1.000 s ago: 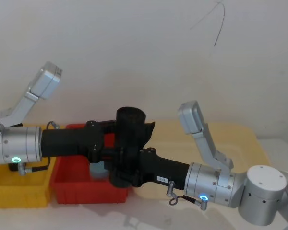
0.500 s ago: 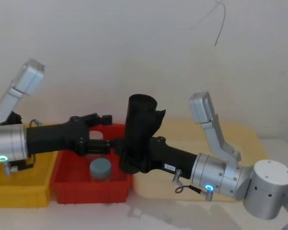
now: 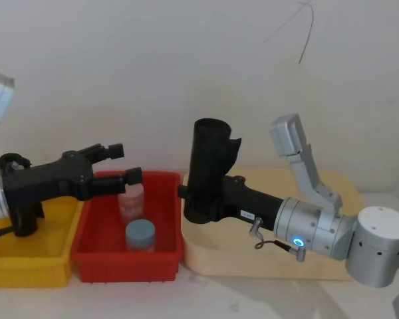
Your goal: Pick up the garbage bag with the one hand and transfer it to the other hand.
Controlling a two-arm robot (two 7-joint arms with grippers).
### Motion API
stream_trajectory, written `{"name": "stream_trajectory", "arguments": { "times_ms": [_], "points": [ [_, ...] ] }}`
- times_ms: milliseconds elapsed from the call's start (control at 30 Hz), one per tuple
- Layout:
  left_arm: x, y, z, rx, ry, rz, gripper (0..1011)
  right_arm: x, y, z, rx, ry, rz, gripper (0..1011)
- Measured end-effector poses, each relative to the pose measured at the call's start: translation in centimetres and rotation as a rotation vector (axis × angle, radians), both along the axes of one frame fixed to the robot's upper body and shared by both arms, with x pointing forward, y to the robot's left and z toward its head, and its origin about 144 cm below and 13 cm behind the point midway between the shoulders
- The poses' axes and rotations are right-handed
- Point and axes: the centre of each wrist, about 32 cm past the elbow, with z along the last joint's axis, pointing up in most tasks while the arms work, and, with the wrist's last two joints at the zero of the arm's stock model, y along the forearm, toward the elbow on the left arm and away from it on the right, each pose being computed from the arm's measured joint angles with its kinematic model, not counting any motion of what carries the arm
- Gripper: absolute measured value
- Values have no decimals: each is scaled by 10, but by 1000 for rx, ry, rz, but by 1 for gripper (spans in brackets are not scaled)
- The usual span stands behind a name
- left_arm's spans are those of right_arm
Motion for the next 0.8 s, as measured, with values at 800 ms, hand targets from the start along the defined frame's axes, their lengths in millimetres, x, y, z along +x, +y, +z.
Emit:
{"name": "stream_trajectory", "arguments": {
  "times_ms": [800],
  "points": [
    [-28, 25, -18, -69, 64, 272, 1001, 20, -8, 2, -68, 28, -257, 476]
  ]
}}
